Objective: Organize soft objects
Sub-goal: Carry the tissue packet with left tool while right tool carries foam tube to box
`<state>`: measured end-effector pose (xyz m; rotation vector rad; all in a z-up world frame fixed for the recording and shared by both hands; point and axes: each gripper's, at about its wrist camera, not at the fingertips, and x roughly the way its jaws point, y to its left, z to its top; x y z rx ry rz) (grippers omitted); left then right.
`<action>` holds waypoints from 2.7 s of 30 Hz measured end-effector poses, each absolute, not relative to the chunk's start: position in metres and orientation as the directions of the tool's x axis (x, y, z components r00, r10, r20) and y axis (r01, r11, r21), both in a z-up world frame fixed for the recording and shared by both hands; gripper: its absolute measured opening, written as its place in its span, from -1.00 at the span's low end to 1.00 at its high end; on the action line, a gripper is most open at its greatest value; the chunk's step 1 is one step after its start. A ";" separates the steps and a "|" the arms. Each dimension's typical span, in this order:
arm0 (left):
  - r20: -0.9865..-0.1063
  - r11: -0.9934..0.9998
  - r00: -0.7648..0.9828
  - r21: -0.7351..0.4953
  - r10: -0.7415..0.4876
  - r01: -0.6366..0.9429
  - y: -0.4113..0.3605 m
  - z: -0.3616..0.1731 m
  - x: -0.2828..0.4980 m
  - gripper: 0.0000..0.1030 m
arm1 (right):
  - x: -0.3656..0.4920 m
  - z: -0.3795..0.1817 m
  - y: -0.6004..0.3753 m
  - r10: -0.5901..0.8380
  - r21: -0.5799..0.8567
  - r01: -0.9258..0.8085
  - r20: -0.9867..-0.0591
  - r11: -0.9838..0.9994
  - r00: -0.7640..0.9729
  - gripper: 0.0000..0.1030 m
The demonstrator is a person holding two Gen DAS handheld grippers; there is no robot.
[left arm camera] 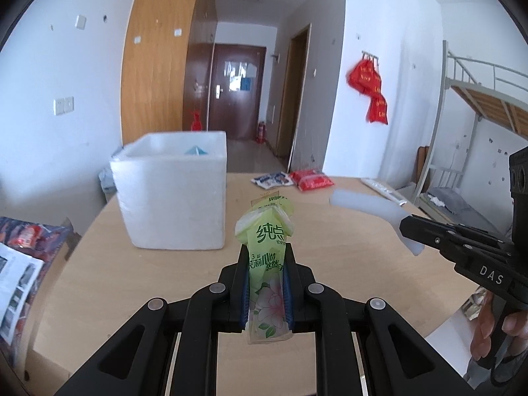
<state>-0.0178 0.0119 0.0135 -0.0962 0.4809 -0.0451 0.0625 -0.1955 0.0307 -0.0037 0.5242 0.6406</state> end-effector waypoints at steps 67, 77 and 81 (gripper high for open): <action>-0.404 0.984 0.907 -0.072 0.118 -0.160 0.105 0.054 0.001 -0.67 | 0.080 0.065 -0.098 0.717 0.156 -0.730 -0.404 0.666 0.568 -0.77; -0.419 0.984 0.900 -0.074 0.119 -0.165 0.116 0.059 0.045 -0.67 | 0.116 0.071 -0.079 0.704 0.159 -0.720 -0.427 0.676 0.567 -0.77; -0.433 0.985 0.894 -0.071 0.111 -0.157 0.120 0.058 0.063 -0.67 | 0.132 0.071 -0.071 0.696 0.160 -0.714 -0.443 0.682 0.566 -0.77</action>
